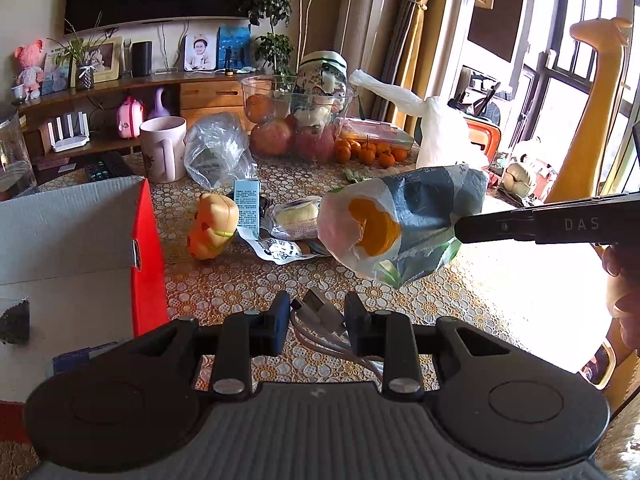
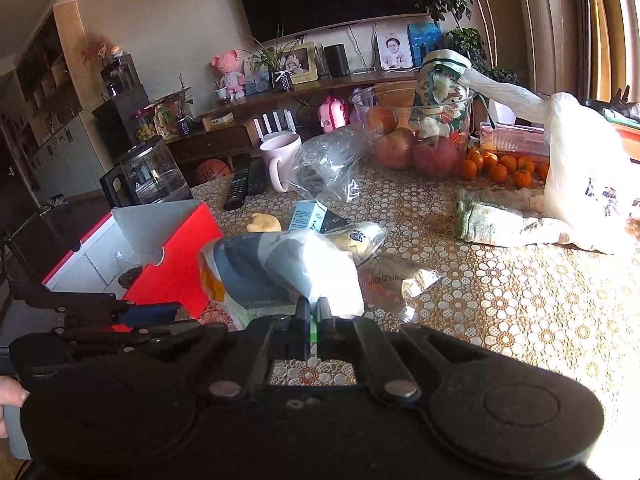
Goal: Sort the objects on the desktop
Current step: 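Carry the Health bag with the right tool while the left tool carries the cable to the red box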
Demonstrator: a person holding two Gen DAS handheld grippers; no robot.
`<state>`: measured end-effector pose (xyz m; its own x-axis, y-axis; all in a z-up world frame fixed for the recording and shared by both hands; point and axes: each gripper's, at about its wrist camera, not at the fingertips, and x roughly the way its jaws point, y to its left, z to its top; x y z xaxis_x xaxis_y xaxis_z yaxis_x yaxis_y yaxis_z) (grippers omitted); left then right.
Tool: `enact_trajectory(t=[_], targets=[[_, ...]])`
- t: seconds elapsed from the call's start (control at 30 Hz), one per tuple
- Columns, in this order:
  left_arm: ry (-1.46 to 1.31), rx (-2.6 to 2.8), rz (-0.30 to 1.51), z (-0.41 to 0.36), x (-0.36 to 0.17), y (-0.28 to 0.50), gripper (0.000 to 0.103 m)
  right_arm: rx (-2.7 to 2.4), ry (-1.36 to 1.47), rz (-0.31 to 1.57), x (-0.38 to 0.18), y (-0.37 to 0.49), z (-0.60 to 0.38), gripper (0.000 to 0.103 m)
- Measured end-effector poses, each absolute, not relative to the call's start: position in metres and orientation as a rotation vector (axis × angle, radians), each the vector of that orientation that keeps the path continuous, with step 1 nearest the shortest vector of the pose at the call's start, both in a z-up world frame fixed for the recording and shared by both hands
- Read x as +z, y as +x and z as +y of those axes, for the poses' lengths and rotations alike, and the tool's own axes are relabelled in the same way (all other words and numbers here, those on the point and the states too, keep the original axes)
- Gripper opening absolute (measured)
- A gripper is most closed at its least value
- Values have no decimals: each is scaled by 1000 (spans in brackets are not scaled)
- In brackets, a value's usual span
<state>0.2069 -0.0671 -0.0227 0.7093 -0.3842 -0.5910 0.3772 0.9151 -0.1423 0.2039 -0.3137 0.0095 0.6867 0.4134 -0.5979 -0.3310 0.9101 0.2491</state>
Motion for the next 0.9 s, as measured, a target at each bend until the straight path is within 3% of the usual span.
enact_trajectory(t=[0.53, 0.9], targets=[[-27, -285, 611, 28, 31, 191, 28, 556, 72, 660, 61, 206, -225, 2], [-33, -177, 657, 103, 26, 212, 28, 616, 15, 658, 66, 231, -148, 2]])
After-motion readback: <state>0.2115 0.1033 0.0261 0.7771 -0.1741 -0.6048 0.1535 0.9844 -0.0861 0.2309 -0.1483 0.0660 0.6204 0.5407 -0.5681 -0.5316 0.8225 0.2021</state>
